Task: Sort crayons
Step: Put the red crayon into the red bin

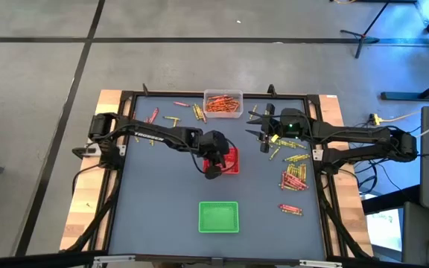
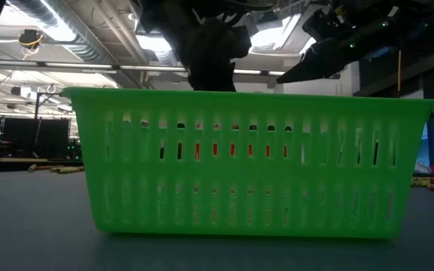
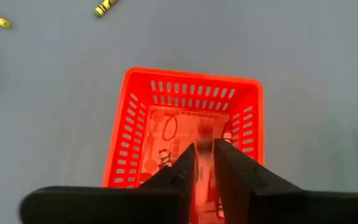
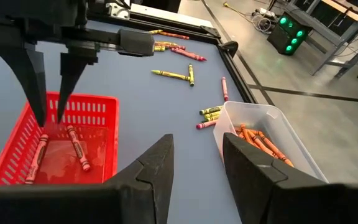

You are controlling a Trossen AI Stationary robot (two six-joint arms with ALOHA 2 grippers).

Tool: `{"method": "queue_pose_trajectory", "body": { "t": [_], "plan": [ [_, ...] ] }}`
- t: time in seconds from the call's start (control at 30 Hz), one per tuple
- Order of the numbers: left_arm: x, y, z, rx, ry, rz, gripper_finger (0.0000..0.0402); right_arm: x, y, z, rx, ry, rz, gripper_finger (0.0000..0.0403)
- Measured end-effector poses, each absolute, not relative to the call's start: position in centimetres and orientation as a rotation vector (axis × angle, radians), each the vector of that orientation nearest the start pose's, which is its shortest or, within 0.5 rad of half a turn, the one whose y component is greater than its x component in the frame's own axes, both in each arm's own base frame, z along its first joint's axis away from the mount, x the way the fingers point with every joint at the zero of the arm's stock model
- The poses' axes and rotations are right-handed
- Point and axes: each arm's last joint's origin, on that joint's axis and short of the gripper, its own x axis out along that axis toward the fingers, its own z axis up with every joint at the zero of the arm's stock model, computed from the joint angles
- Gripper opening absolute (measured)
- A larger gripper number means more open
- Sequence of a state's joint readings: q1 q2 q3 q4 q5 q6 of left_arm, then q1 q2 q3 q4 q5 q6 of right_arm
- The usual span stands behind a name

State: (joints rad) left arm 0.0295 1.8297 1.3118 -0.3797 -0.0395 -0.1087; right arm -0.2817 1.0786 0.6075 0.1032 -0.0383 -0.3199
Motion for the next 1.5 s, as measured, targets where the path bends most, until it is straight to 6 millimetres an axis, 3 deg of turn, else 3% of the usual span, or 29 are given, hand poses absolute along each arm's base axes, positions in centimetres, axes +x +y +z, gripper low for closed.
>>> {"method": "queue_pose_trajectory", "body": {
  "t": [0.17,0.37,0.5,0.63,0.93,1.13,1.33,1.5],
  "plan": [
    [39.0,1.6,21.6,-0.114,0.901,0.135,0.0092,22.2,-6.3,24.4,-0.256,0.399,-0.18,0.0137],
    [37.8,2.3,24.8,-0.054,0.888,0.198,0.0102,22.2,-6.3,24.4,-0.256,0.399,-0.18,0.0137],
    [35.9,3.5,26.6,0.028,0.914,0.365,0.0102,22.2,-6.3,24.3,-0.255,0.407,-0.179,0.0137],
    [33.9,6.1,27.8,0.044,0.952,0.521,0.0102,22.2,-6.3,24.2,-0.252,0.419,-0.177,0.0137],
    [30.3,14.3,27.3,-0.033,1.102,0.714,0.0102,22.2,-6.3,24.2,-0.253,0.416,-0.177,0.0137],
    [28.0,18.8,27.3,0.007,1.146,0.791,0.0102,22.2,-6.3,24.3,-0.254,0.41,-0.178,0.0137],
    [26.3,21.7,27.6,0.034,1.135,0.896,0.0102,22.2,-6.3,24.3,-0.257,0.407,-0.178,0.0137],
    [25.0,23.8,27.1,-0.054,1.065,0.82,0.0102,22.3,-6.3,24.3,-0.26,0.403,-0.178,0.0137]
  ]
}}
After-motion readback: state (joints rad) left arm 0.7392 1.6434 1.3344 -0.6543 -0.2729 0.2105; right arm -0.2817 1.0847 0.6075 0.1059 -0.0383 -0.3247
